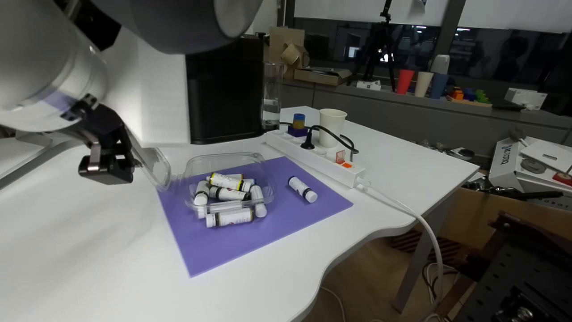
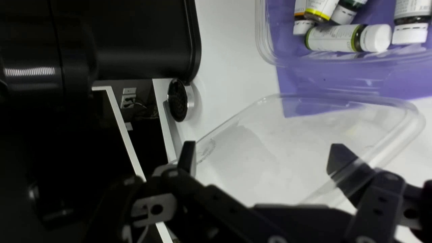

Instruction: Close the lid

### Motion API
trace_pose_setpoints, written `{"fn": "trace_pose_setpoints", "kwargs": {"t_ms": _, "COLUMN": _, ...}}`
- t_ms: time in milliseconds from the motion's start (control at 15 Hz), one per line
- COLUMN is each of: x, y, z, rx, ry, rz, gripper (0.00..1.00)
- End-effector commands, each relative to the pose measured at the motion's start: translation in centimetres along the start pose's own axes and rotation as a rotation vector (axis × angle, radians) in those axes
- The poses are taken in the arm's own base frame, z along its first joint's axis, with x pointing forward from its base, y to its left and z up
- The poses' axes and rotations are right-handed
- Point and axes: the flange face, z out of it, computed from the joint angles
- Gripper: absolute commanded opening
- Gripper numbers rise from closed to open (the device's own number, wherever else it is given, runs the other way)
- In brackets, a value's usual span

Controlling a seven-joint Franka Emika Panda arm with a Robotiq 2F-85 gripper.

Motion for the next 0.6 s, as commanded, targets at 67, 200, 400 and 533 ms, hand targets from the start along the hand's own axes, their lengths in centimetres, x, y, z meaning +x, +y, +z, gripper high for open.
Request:
{"fn": "trace_pose_setpoints", "kwargs": {"t_ms": 67, "x": -2.8, "y": 3.3, "z": -0.4, "rx": 0.044, "ry": -0.14, "rz": 0.203, "gripper": 1.0}}
{"fn": "trace_pose_setpoints", "kwargs": {"t_ms": 200, "x": -4.1, "y": 4.9, "z": 1.0, "rx": 0.096, "ry": -0.205, "rz": 0.297, "gripper": 1.0}}
{"fn": "trace_pose_setpoints", "kwargs": {"t_ms": 400, "x": -6.4, "y": 6.8, "z": 3.0, "rx": 0.155, "ry": -0.303, "rz": 0.448, "gripper": 1.0}}
{"fn": "trace_pose_setpoints", "kwargs": {"t_ms": 533, "x": -8.2, "y": 7.8, "z": 4.4, "rx": 0.193, "ry": -0.368, "rz": 0.553, "gripper": 1.0}}
